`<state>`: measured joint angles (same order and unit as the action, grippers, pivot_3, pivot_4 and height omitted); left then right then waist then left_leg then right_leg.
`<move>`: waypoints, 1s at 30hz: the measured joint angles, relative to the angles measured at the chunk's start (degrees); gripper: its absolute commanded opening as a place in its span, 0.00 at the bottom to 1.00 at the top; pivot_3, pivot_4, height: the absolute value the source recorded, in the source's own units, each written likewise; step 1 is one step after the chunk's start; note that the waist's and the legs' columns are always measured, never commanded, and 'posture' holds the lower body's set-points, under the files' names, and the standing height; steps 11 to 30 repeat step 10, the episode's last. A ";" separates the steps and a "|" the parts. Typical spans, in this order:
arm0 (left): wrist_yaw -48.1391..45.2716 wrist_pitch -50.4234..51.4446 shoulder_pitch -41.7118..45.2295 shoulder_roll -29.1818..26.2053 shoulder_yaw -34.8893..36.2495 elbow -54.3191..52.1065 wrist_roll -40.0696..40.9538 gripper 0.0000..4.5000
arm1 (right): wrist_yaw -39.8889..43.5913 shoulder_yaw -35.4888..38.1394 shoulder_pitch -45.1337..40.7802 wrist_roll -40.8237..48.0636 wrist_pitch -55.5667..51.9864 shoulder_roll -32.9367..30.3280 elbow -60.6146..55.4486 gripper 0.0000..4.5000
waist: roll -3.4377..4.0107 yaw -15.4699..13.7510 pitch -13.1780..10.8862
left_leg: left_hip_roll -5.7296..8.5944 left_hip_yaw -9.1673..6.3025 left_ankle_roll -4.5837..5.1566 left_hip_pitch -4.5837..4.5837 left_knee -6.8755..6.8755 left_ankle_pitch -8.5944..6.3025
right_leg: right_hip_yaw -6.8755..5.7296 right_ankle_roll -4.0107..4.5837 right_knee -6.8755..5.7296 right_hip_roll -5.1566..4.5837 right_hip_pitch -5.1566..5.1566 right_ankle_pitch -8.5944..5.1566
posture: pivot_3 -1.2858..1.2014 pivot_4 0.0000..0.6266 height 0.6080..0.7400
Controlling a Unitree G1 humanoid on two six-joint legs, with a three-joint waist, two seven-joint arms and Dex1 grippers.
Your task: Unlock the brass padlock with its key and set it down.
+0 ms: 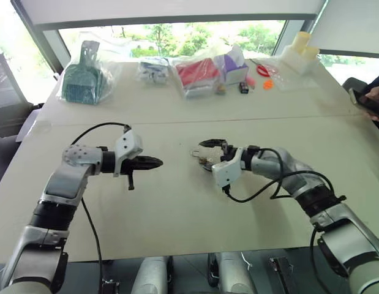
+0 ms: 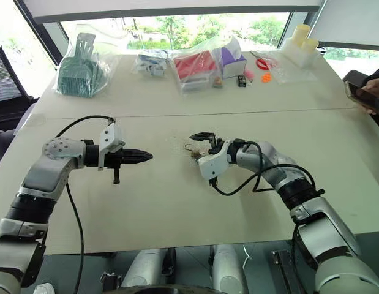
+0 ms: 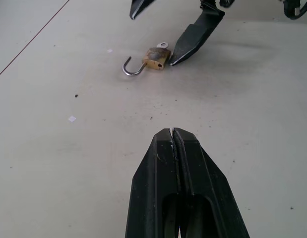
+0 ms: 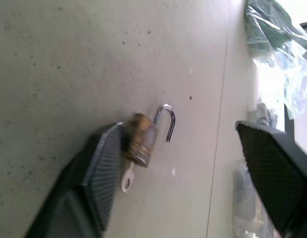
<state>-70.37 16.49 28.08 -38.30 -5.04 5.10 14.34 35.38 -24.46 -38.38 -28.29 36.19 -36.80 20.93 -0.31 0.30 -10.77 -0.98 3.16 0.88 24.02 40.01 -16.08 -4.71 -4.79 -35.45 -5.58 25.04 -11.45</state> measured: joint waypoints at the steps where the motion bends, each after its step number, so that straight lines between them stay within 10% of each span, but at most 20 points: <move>1: 0.29 0.44 -0.36 -0.02 0.05 -0.59 0.09 0.00 | 3.03 0.78 1.11 2.61 -2.77 -0.75 -2.23 0.99 | 0.00 -0.09 0.00 | 0.00 -0.01 0.01 -0.07 0.00 -0.01 | 0.00 0.00 0.04 0.00 -0.09 0.00 | 0.52 0.24 1.00; 10: 0.63 0.83 -0.64 -0.12 -0.15 -2.11 0.76 0.00 | 25.31 11.37 9.46 29.29 -44.19 -7.64 -24.21 0.99 | 0.01 -1.05 -0.01 | -0.19 0.01 0.02 -0.23 0.00 -0.02 | -0.01 0.02 0.00 0.00 -0.19 0.00 | 0.52 0.24 1.00; 30: 0.63 0.83 -0.64 -0.12 -0.15 -2.11 0.76 0.00 | 25.31 11.37 9.46 29.29 -44.19 -7.64 -24.21 0.99 | 0.01 -1.05 -0.01 | -0.19 0.01 0.02 -0.23 0.00 -0.02 | -0.01 0.02 0.00 0.00 -0.19 0.00 | 0.52 0.24 1.00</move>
